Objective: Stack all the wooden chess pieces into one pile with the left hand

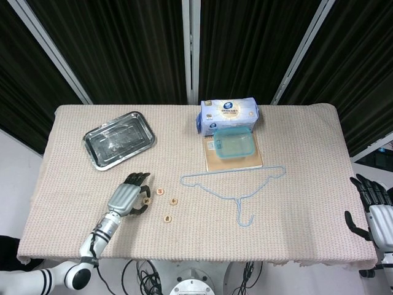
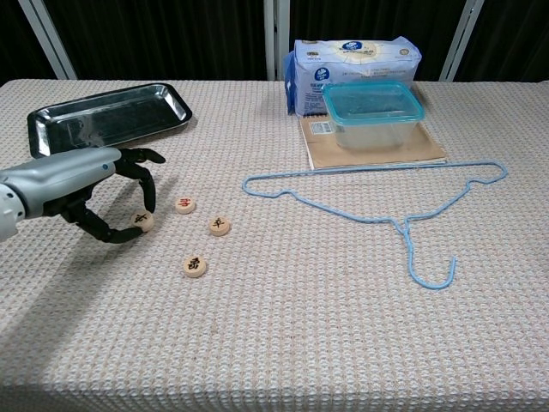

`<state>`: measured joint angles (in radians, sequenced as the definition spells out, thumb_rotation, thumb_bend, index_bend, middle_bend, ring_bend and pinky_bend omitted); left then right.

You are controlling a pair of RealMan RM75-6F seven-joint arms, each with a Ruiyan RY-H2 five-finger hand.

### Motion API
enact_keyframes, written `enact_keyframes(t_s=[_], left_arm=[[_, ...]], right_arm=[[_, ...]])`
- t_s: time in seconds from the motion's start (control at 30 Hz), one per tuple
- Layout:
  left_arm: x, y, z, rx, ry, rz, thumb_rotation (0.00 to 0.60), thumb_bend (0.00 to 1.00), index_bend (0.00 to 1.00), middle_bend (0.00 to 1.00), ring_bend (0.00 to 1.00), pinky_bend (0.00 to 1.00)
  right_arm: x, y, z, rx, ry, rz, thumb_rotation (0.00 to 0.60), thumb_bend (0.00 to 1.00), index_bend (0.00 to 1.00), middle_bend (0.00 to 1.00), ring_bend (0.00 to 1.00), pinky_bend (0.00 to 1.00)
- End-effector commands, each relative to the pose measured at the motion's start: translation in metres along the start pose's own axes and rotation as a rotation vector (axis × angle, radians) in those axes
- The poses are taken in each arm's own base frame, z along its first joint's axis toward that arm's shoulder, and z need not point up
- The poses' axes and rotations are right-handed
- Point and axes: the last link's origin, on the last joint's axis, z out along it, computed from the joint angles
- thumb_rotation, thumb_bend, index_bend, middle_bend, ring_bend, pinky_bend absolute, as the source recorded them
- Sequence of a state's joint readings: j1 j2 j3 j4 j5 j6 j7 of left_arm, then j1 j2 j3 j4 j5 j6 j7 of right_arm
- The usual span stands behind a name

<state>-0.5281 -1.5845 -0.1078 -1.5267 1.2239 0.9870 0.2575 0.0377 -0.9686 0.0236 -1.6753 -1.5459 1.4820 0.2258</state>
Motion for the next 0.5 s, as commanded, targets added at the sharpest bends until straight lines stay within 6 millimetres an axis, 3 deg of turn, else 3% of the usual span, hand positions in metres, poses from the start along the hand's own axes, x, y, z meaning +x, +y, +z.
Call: enact_keyframes(t_s=[0.03,0.5], left_arm=[[-0.0003,-0.0009,0.0004,0.004,-0.002,0.002,0.600,0.31,0.50,0.05,0.00,0.00],[-0.0018,-0.0024,0.0019,0.011,0.000,-0.002,0.600,0.31,0.45,0.05,0.00,0.00]], right_arm=[[0.0002,0.0002,-0.0002,-0.001,0.001,0.001,0.600,0.41,0.00,0.00,0.00,0.00],[0.0011,0.0006,-0.0004,-0.001,0.004,0.003,0.600,0.41,0.00,0.00,0.00,0.00]])
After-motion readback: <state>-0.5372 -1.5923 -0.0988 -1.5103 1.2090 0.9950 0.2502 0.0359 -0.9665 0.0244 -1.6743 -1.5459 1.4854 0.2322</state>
